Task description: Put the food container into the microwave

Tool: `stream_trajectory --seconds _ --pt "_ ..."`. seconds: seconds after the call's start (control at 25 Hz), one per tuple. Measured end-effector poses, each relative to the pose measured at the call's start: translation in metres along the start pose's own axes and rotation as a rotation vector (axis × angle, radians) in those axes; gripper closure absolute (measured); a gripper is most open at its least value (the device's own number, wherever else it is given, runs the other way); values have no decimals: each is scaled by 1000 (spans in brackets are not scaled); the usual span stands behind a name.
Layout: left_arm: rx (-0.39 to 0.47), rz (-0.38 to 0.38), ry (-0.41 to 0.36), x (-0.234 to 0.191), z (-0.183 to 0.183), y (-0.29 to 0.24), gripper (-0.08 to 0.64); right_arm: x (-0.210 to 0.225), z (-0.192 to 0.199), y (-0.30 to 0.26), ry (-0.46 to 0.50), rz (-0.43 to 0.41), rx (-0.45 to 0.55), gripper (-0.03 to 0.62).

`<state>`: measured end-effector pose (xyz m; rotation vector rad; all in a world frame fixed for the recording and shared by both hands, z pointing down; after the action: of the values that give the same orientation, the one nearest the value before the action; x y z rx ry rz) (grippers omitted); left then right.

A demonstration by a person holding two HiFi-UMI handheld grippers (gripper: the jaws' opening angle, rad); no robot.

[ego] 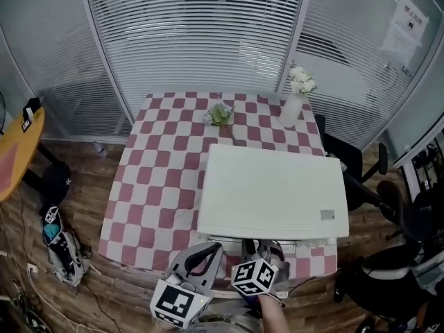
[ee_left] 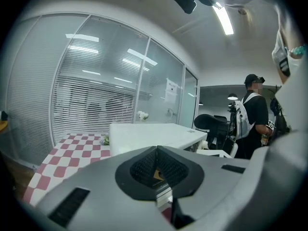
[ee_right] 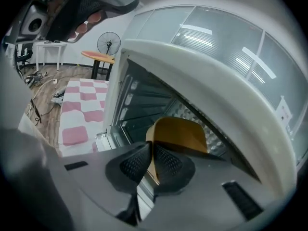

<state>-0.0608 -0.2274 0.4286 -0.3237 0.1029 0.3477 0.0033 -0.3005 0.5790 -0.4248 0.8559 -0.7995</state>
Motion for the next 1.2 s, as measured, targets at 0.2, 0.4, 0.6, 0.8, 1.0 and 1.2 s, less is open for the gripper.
stream_trajectory --seconds 0.2,0.4,0.6,0.8,1.0,1.2 --pt "3 -38 20 -9 3 3 548 -2 0 -11 30 -22 -9 583" --pt "1 -60 30 -14 4 7 548 -7 1 -18 51 -39 -16 581" --pt "4 -56 32 -14 4 10 548 -12 0 -23 65 -45 -13 555" --pt "7 -53 28 -15 4 11 548 -9 0 -21 14 -33 9 488" --pt "4 -37 22 -15 6 10 548 -4 -2 -12 -85 -31 35 482" --pt "13 -14 24 -12 8 6 548 -2 -1 -7 -134 -30 38 483"
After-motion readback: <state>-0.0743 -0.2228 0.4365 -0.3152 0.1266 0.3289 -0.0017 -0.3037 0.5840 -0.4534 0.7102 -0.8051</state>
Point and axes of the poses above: the fingertips, and each gripper's own axes: y backward along the fingers, x to its right, z out of its underside, the point moved 1 cm from there along y, backward along the fingers
